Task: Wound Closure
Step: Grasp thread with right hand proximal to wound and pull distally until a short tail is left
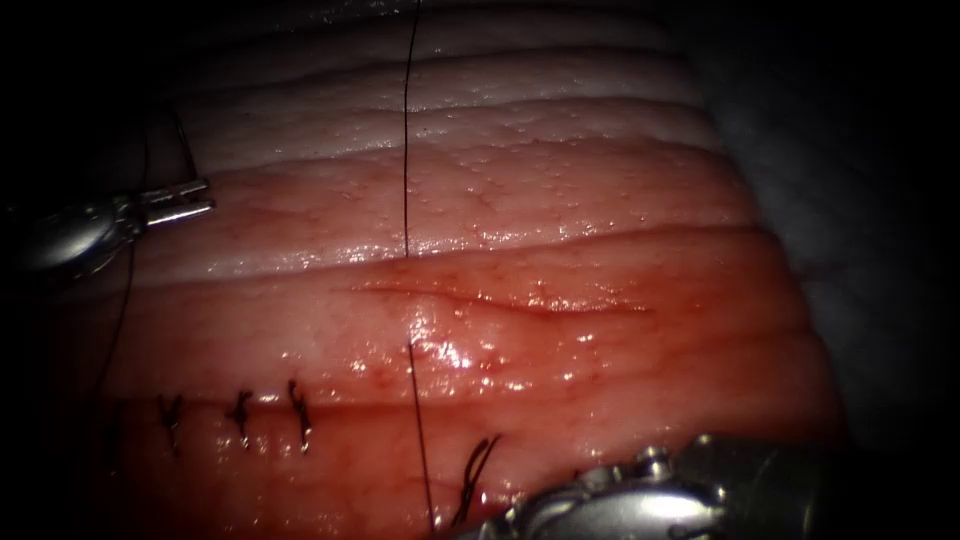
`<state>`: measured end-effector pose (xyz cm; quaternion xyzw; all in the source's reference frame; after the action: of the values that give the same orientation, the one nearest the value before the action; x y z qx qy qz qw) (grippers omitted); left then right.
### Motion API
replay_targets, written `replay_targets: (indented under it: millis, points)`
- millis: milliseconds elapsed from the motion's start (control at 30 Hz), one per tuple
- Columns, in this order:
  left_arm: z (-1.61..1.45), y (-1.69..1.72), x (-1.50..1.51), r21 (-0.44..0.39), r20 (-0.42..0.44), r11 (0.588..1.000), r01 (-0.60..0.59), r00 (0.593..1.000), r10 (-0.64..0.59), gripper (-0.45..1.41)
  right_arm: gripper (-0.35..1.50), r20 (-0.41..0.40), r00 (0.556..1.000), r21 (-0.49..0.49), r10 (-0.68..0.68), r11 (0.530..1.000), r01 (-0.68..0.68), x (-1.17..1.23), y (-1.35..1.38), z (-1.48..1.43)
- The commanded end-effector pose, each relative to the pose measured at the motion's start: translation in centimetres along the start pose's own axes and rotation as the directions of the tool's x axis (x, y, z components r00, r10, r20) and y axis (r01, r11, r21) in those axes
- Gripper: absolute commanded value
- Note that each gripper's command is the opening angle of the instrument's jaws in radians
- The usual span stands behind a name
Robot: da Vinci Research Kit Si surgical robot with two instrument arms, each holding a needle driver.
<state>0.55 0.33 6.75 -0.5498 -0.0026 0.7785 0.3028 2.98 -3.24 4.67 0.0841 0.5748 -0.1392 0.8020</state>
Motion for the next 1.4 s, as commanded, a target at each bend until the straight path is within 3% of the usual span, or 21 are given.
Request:
replay_targets:
  millis: [33,100,200,300,333,367,400,433,467,500,600,700,833,967,1200,1400]
  points:
    - [0.07,0.00,-0.03,-0.001,-0.001,1.000,-0.001,1.000,0.001,-0.45,-0.35,-0.007,1.000,0.025,-0.005,1.000,0.005,0.09,-0.11,0.14]
    - [0.07,0.00,-0.03,-0.001,-0.001,1.000,-0.001,1.000,0.001,-0.45,-0.35,-0.019,0.999,0.142,-0.050,0.989,0.052,0.34,-0.43,0.27]
    - [0.07,0.00,-0.03,-0.001,-0.001,1.000,-0.001,1.000,0.001,-0.45,-0.35,-0.038,0.995,0.209,-0.088,0.973,0.094,0.57,-0.70,0.42]
    - [0.07,0.00,-0.03,-0.003,-0.002,1.000,-0.001,1.000,0.001,-0.45,0.34,-0.069,0.996,0.190,-0.060,0.979,0.072,0.63,-0.67,0.44]
    - [0.07,0.00,-0.03,-0.003,-0.002,1.000,-0.001,1.000,0.001,-0.45,0.74,-0.085,0.995,0.171,-0.052,0.983,0.066,0.62,-0.61,0.42]
    - [0.07,0.00,-0.03,-0.003,-0.002,1.000,-0.001,1.000,0.001,-0.45,0.94,-0.096,0.994,0.143,-0.044,0.988,0.058,0.60,-0.53,0.39]
    - [0.07,0.00,-0.03,-0.003,-0.002,1.000,-0.001,1.000,0.001,-0.45,1.01,-0.101,0.994,0.122,-0.039,0.991,0.052,0.58,-0.47,0.37]
    - [0.07,0.00,-0.03,-0.005,0.000,1.000,-0.001,1.000,0.001,-0.45,1.38,-0.114,0.993,0.027,-0.044,0.999,0.047,0.46,-0.19,0.24]
    - [0.07,0.00,-0.03,-0.005,0.000,1.000,-0.001,1.000,0.001,-0.45,1.43,-0.117,0.992,-0.026,-0.054,0.998,0.051,0.38,-0.03,0.16]
    - [0.07,0.00,-0.03,-0.004,0.000,1.000,-0.001,1.000,0.001,-0.45,1.47,-0.142,0.988,-0.094,-0.061,0.994,0.048,0.26,0.18,0.05]
    - [0.07,0.00,-0.03,-0.004,0.000,1.000,-0.002,1.000,0.002,-0.45,1.48,-0.138,0.988,-0.167,-0.069,0.985,0.046,-0.05,0.59,-0.13]
    - [0.07,0.00,-0.03,-0.004,0.000,1.000,-0.002,1.000,0.002,-0.45,1.48,-0.127,0.990,-0.218,-0.057,0.975,0.028,-0.37,0.88,-0.20]
    - [0.07,0.00,-0.03,-0.004,0.000,1.000,-0.002,1.000,0.002,-0.45,1.48,-0.101,0.994,-0.238,-0.045,0.971,0.020,-0.75,1.03,-0.21]
    - [0.07,0.00,-0.04,-0.005,0.000,1.000,-0.002,1.000,0.002,-0.45,1.48,-0.129,0.991,-0.232,-0.041,0.973,0.010,-0.77,0.84,-0.36]
    - [0.07,0.00,-0.04,-0.005,0.000,1.000,0.004,1.000,-0.004,-0.45,1.48,-0.210,0.978,-0.209,0.002,0.977,-0.046,-0.57,0.40,-0.95]
    - [0.07,0.00,-0.04,-0.004,0.000,1.000,0.004,1.000,-0.004,-0.45,1.48,-0.183,0.979,-0.196,0.085,0.973,-0.121,-0.79,0.19,-1.83]
